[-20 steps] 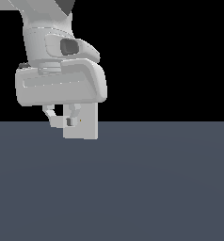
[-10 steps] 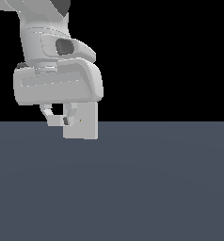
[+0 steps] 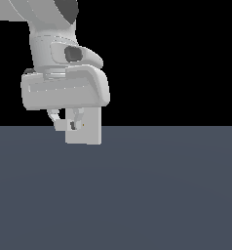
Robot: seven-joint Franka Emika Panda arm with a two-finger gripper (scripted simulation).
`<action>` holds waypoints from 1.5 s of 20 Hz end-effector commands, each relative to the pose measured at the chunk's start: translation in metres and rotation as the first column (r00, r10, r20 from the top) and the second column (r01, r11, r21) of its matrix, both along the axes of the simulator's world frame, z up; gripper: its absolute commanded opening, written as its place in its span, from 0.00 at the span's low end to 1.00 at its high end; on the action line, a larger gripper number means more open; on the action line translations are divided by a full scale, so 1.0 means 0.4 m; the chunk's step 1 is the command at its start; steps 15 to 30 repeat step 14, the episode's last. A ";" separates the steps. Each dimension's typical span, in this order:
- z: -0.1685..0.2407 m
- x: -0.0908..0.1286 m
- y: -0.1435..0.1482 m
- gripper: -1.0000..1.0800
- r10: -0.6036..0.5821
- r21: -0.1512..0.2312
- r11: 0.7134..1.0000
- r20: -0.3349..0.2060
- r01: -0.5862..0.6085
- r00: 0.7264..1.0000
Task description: Plug the charger into the wall socket.
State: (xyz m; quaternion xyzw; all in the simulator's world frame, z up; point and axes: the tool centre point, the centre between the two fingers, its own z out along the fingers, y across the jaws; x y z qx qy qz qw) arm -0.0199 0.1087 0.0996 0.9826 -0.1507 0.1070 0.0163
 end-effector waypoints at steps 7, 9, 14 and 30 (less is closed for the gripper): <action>0.000 0.071 -0.023 0.00 0.000 0.000 1.000 0.000 0.000 1.000; 0.000 0.079 -0.025 0.00 0.000 0.000 1.000 0.000 0.000 1.000; 0.001 0.084 -0.026 0.00 -0.001 -0.001 1.000 0.001 0.001 1.000; 0.001 0.084 -0.026 0.00 -0.001 -0.001 1.000 0.001 0.001 1.000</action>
